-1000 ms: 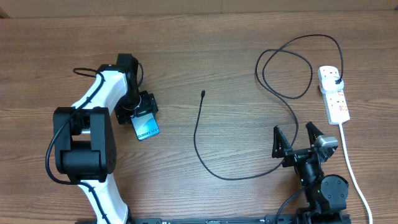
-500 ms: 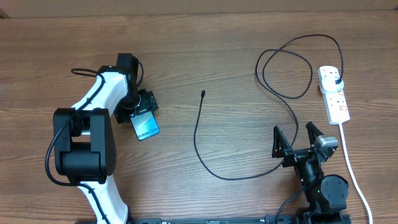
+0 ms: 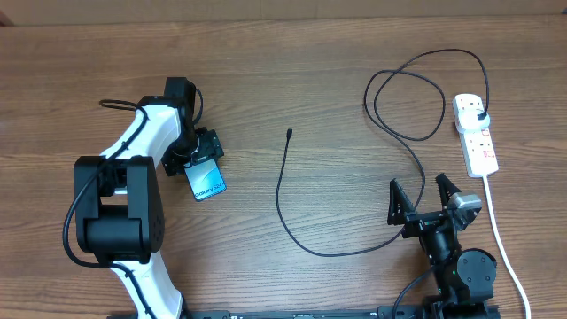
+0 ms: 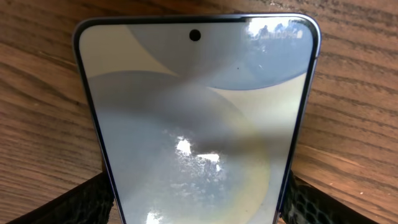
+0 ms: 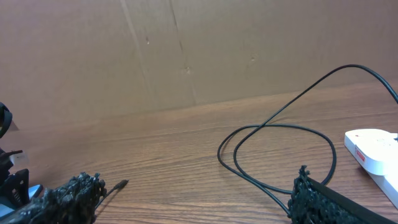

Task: Plug charger to phone and switch on socket
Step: 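Close the left gripper on the phone's sides and grip it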

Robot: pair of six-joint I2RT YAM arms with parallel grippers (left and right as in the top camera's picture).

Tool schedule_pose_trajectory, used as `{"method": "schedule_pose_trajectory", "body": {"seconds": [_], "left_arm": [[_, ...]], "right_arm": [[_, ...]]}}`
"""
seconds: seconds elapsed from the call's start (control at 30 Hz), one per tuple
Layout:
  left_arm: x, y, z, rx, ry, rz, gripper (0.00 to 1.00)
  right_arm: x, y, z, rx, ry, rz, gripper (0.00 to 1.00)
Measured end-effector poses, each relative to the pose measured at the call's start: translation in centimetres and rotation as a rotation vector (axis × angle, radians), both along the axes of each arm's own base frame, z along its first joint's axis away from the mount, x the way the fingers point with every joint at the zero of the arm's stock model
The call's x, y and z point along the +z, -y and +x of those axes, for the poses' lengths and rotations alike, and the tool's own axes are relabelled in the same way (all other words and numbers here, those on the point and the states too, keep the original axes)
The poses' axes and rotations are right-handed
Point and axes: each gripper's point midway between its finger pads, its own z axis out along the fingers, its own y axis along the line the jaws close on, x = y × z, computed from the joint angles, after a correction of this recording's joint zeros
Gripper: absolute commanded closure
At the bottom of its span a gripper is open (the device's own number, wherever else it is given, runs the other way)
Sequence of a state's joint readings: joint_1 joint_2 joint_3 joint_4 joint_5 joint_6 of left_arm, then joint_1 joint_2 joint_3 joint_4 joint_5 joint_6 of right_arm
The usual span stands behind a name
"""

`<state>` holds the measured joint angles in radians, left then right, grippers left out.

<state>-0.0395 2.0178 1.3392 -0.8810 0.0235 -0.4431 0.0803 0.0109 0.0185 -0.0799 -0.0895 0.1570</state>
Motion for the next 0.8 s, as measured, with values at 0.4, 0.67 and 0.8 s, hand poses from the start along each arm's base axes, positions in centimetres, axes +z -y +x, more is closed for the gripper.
{"method": "schedule_pose_trajectory", "body": {"seconds": [0.4,0.67,0.8], "left_arm": [[-0.1,0.3,-1.7,0.073,-0.07,-0.017,0.0],[-0.1,0.4,-1.7,0.103,-0.07,-0.024,0.0],[-0.1,0.4,-1.6,0.114,-0.066,-0.023,0.0]], "right_arm": [[0.0,0.0,0.0,0.0,0.0,0.0,0.0],[0.0,0.0,0.0,0.0,0.0,0.0,0.0],[0.0,0.0,0.0,0.0,0.0,0.0,0.0]]}}
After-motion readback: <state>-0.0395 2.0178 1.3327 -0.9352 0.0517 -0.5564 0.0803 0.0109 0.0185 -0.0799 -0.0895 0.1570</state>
